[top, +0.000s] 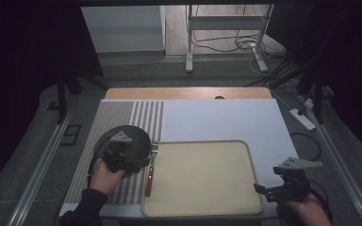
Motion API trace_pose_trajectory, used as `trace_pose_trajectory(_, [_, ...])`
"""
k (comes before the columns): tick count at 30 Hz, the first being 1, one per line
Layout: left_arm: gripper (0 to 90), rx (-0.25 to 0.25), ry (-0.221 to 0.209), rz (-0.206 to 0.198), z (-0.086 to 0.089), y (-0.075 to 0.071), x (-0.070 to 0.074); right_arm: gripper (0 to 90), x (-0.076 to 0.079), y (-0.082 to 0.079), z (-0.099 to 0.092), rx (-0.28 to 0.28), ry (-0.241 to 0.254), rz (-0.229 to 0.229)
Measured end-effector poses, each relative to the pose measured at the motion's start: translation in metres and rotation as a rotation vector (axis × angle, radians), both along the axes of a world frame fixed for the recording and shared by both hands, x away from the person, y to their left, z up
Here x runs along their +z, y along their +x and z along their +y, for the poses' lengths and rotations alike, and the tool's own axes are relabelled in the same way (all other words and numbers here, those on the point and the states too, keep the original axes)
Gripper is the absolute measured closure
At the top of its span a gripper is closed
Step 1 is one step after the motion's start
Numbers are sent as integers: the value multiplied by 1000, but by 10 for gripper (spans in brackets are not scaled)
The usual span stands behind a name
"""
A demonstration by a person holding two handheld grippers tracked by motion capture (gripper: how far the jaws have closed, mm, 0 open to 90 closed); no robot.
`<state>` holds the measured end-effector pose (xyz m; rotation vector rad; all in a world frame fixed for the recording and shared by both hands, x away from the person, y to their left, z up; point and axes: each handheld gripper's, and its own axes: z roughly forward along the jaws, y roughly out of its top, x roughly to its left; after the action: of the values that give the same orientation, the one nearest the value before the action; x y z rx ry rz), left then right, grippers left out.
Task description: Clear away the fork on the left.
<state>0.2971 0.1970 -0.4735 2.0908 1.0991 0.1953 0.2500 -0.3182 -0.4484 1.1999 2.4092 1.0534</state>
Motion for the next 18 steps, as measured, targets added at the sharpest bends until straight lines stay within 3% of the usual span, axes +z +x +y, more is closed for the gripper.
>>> trace_pose_trajectory(18, [0, 26, -15, -30, 13, -26, 0, 10, 0, 0, 0, 2, 0, -2])
